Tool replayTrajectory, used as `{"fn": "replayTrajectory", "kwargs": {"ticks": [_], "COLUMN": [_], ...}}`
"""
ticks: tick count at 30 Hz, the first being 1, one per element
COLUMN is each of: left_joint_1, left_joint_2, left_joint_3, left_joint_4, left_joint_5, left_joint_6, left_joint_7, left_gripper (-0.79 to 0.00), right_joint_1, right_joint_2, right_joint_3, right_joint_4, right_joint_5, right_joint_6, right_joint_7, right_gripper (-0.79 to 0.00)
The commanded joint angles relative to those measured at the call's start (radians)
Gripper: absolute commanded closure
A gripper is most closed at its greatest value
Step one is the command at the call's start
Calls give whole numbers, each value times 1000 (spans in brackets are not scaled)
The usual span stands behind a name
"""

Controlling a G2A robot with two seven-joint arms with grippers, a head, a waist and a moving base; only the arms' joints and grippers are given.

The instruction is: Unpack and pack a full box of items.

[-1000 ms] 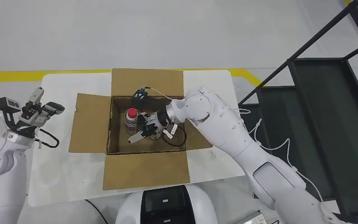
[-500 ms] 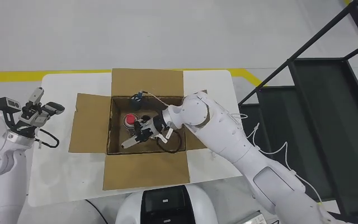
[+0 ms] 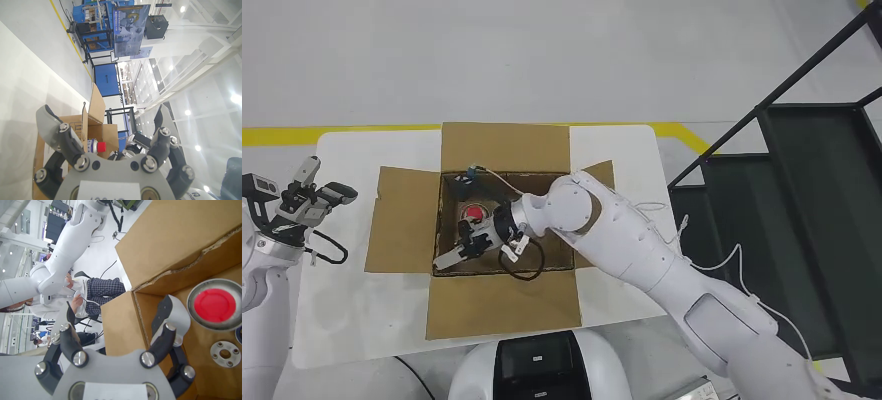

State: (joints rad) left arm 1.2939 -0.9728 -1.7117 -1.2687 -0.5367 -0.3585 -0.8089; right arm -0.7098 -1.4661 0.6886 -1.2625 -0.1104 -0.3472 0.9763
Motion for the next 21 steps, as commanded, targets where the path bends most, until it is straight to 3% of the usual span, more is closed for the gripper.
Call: {"fn": "replayTrajectory", "kwargs": {"ticks": [1,6,10,15,21], "left_joint_1": [0,0,0,0,0], "left_joint_2": [0,0,0,0,0], "left_joint_3": [0,0,0,0,0], "left_joint_4": [0,0,0,0,0], "left_joint_5": [0,0,0,0,0], "left_joint_6": [0,0,0,0,0], "left_joint_7": [0,0,0,0,0], "left_gripper": [-785,-785,-785,-785,-785], "right_joint_1": [12,40,56,70,70], "right_joint_2": [-10,-33,-42,-54,-60], "right_joint_3": [-12,-39,-40,-52,-49], "right_joint_4": [18,5,-1,60,97], "right_joint_5": [0,-31,-84,-97,-88], "right_joint_6": [-18,-65,-27,76,91], "right_joint_7": [-46,-146,-211,-194,-178], "right_gripper": [-785,-785,-785,-785,-785]}}
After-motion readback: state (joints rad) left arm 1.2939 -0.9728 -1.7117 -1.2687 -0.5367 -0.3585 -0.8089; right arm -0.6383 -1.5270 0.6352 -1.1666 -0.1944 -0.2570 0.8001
